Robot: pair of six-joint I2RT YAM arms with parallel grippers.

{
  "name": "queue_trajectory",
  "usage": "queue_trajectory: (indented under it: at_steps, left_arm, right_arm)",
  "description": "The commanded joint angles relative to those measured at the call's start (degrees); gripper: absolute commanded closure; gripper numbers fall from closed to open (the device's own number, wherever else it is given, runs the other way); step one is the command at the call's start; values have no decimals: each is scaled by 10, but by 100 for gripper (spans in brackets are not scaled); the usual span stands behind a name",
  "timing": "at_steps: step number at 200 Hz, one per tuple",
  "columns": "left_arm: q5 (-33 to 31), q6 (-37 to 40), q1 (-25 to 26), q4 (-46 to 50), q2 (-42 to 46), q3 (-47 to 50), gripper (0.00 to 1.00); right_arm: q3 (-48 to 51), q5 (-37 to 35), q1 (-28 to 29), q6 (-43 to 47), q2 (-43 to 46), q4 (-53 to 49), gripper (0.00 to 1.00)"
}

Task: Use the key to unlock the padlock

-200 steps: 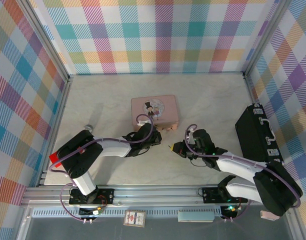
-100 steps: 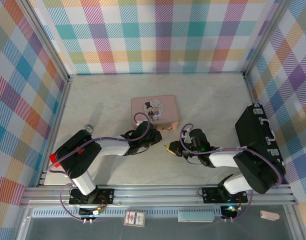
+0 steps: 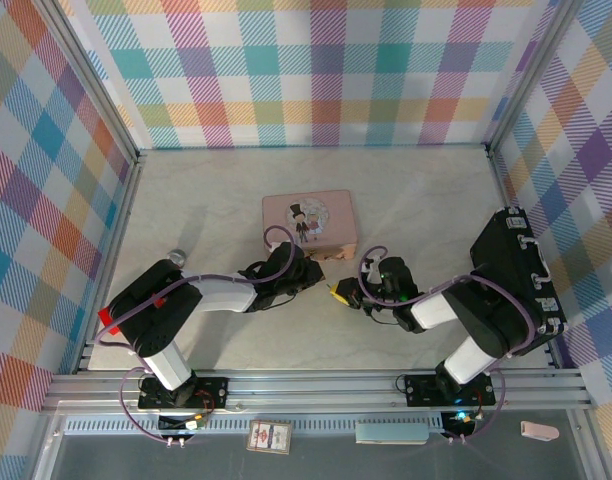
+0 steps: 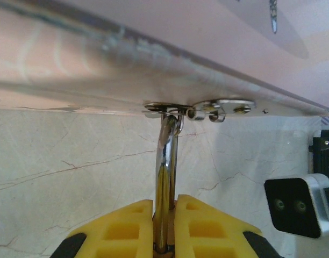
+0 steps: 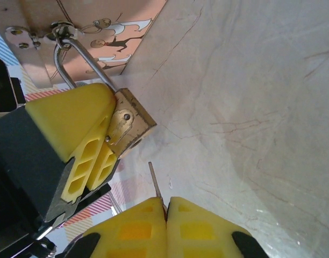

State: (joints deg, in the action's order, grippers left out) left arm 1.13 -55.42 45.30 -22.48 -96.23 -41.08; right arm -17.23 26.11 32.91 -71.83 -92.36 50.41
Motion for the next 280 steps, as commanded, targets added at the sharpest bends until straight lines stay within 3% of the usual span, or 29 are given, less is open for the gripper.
queue_trajectory:
  at_steps: [1, 137, 280]
  left_arm:
    - [-1, -17, -8, -40, 19, 9, 99]
    - [12, -46, -15, -89, 11, 26, 99]
    - [22, -70, -18, -126, 0, 36, 99]
  right_arm:
    - [8, 11, -5, -37, -34, 85, 100]
    - [21, 19, -12, -101, -149, 301, 100]
    - [26, 18, -14, -97, -119, 302, 100]
